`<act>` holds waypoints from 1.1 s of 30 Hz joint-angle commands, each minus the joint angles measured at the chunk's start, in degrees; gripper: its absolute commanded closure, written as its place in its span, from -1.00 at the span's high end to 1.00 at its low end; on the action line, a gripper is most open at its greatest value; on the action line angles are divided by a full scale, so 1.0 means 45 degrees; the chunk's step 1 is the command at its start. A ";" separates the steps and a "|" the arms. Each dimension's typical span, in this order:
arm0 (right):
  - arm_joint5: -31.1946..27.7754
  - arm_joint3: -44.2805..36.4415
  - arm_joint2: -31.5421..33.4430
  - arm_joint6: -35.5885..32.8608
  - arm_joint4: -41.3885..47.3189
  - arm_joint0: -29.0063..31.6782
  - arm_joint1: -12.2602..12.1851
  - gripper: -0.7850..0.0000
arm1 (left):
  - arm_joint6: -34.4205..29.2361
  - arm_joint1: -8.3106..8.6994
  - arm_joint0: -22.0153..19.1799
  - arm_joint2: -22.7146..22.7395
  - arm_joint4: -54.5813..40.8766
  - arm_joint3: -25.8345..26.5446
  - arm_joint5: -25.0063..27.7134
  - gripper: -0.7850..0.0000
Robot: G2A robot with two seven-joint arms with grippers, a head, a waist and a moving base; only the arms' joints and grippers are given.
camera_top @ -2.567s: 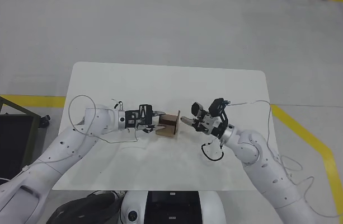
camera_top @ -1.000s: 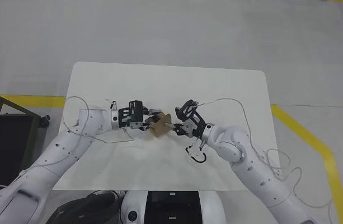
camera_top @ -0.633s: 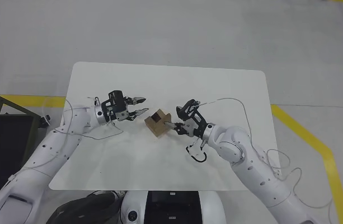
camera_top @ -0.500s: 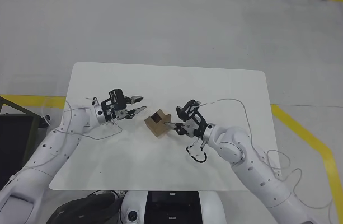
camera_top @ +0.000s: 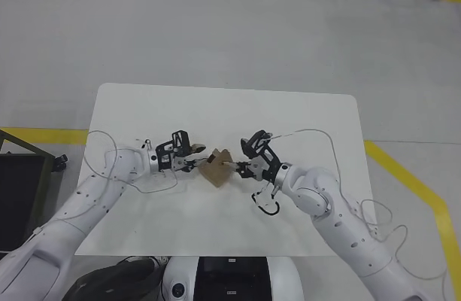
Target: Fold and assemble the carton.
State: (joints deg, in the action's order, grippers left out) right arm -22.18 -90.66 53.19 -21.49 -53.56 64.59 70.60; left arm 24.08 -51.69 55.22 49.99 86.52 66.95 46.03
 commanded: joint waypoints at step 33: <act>0.0192 0.0624 0.1526 0.0032 0.0052 0.0193 -0.0131 0.73 | 0.0983 -0.0160 0.0755 0.0433 -0.0460 0.1521 0.0658 -0.32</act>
State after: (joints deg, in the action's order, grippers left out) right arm -21.61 -88.05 59.68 -21.13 -53.25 65.44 70.07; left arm 28.16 -52.33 58.86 51.94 84.48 73.64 48.89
